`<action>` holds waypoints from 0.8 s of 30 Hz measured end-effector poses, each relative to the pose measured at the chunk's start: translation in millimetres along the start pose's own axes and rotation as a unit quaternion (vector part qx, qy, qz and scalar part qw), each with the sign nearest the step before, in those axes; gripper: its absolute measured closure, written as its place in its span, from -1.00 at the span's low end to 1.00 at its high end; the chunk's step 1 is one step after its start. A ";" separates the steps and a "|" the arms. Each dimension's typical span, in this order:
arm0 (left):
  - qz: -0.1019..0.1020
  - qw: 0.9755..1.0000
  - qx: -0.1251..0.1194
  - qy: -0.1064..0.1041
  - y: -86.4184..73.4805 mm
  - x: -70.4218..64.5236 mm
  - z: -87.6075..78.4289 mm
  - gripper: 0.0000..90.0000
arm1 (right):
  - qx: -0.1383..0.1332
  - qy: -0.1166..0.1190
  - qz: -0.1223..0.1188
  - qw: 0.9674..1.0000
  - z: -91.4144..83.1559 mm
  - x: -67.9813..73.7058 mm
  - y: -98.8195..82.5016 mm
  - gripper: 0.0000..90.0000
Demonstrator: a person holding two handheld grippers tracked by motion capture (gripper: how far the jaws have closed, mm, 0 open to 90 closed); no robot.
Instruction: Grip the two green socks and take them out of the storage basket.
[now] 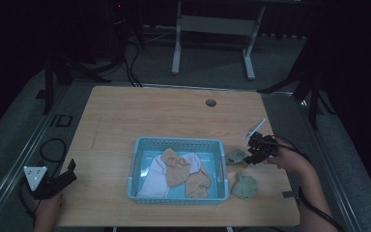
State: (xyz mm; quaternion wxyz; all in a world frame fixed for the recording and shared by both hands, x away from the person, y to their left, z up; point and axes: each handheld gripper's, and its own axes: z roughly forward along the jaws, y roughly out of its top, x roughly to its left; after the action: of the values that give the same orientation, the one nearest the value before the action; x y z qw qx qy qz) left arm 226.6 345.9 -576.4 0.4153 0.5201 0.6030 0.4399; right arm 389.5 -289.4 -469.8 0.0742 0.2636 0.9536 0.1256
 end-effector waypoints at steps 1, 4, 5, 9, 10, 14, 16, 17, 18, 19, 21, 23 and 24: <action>0.000 1.000 0.000 0.000 0.0 0.0 0.0 -0.98 | -0.003 0.001 0.006 1.000 0.1 -0.5 -3.7 0.12; 0.000 1.000 -0.001 0.000 -0.1 0.0 -0.1 -0.98 | -0.007 -0.006 0.024 1.000 2.9 -1.7 -16.5 0.10; 0.000 1.000 0.000 0.000 0.0 0.0 0.0 -0.98 | -0.012 -0.005 0.027 1.000 4.0 -2.7 -20.7 0.09; -0.001 1.000 0.001 0.001 0.1 -0.1 0.3 -0.98 | -0.029 -0.014 0.051 0.998 8.1 -4.5 -35.6 0.00; -0.001 1.000 0.001 0.001 0.0 0.0 0.2 -0.98 | -0.033 -0.015 0.056 0.998 9.2 -4.8 -39.0 -0.05; 0.000 1.000 0.001 0.001 0.1 0.1 0.1 -0.98 | -0.041 -0.027 0.080 0.996 12.9 -6.6 -53.4 -0.13; -0.001 1.000 0.000 0.000 0.0 0.1 0.0 -0.98 | -0.052 -0.032 0.088 0.994 13.1 -7.1 -61.5 -0.15; -0.001 1.000 0.000 0.000 0.0 0.0 0.0 -0.98 | -0.058 -0.037 0.096 0.993 13.0 -7.7 -65.4 -0.17; 0.000 1.000 0.000 0.000 0.0 0.0 0.1 -0.98 | -0.063 -0.045 0.103 0.992 12.9 -8.6 -69.6 -0.18; 0.000 1.000 0.001 0.000 0.0 0.0 0.0 -0.98 | -0.067 -0.049 0.113 0.990 12.6 -9.4 -73.5 -0.19; 0.000 1.000 0.000 0.000 0.0 0.0 0.1 -0.98 | -0.078 -0.058 0.129 0.987 12.9 -11.0 -81.2 -0.23; 0.000 1.000 0.000 0.000 0.0 0.1 0.0 -0.98 | -0.087 -0.064 0.147 0.983 14.1 -12.7 -88.2 -0.33; 0.000 1.000 0.000 0.000 0.0 0.1 0.0 -0.98 | -0.091 -0.071 0.155 0.981 15.0 -12.9 -91.2 -0.34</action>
State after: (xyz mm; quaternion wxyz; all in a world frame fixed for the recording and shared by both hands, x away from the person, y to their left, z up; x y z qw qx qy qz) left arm 226.6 346.0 -576.5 0.4156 0.5200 0.6032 0.4395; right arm 359.5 -368.8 -508.7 0.1450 0.4083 0.8782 0.2026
